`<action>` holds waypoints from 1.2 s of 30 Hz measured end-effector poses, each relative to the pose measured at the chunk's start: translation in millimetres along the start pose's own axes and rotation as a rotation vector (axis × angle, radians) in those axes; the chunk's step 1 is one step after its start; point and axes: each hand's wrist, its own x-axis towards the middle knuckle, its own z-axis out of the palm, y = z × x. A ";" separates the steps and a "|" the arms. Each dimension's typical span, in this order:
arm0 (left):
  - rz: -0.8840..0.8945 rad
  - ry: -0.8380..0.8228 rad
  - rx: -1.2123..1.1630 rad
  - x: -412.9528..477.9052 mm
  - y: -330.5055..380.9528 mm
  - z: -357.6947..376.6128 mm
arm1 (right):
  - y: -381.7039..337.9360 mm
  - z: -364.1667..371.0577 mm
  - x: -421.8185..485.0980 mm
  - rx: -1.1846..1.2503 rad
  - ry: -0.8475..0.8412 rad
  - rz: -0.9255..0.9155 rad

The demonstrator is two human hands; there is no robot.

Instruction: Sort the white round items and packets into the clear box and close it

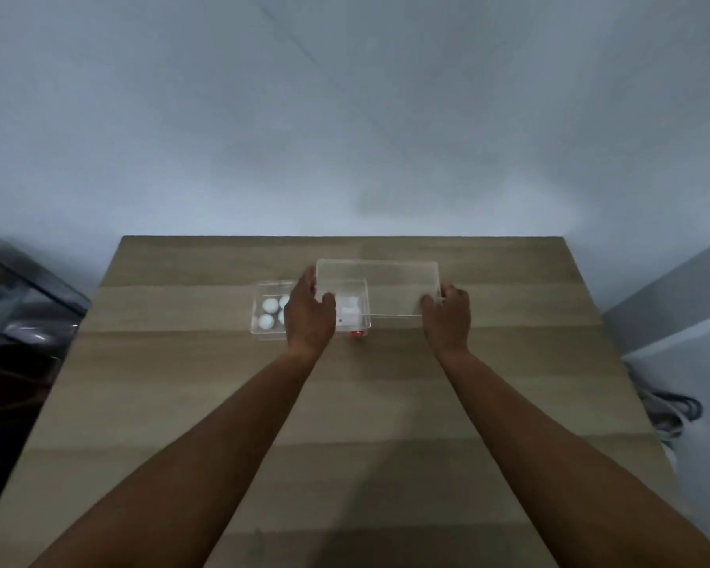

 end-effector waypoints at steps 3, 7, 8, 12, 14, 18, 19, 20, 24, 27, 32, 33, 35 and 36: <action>-0.010 0.026 0.151 19.2 -21.2 -40.5 | -26.3 31.3 -19.8 0.022 -0.102 -0.059; -0.103 -0.002 0.235 34.9 -46.4 -77.2 | -46.0 66.7 -40.5 0.030 -0.231 -0.043; -0.124 -0.015 0.242 36.1 -50.4 -81.9 | -47.1 71.8 -44.0 0.023 -0.244 -0.034; -0.157 -0.071 0.247 40.5 -61.8 -93.3 | -50.8 85.6 -54.5 0.004 -0.236 -0.011; -0.150 -0.096 0.239 41.9 -63.8 -93.2 | -50.7 86.5 -55.4 0.001 -0.227 0.010; -0.144 -0.119 0.219 42.0 -68.3 -91.0 | -44.1 85.6 -55.7 -0.037 -0.223 0.028; -0.137 -0.121 0.224 42.0 -69.9 -90.7 | -42.4 85.5 -55.7 -0.055 -0.230 0.027; -0.135 -0.126 0.231 41.7 -70.3 -90.8 | -42.0 85.0 -56.2 -0.070 -0.241 0.030; -0.117 -0.166 0.254 41.3 -72.8 -90.6 | -40.2 84.8 -56.7 -0.101 -0.277 0.016; -0.083 -0.181 0.299 38.1 -77.6 -91.2 | -37.2 84.0 -57.1 -0.126 -0.306 -0.007; -0.054 -0.200 0.401 35.0 -82.7 -92.2 | -38.0 80.3 -56.0 -0.164 -0.330 -0.020; -0.052 -0.205 0.414 37.9 -84.8 -91.4 | -36.6 80.9 -53.0 -0.168 -0.334 -0.020; -0.054 -0.218 0.413 39.4 -80.7 -92.9 | -39.6 78.6 -50.8 -0.162 -0.338 -0.024; -0.055 -0.213 0.388 37.8 -77.9 -93.8 | -41.1 76.5 -52.2 -0.144 -0.333 -0.021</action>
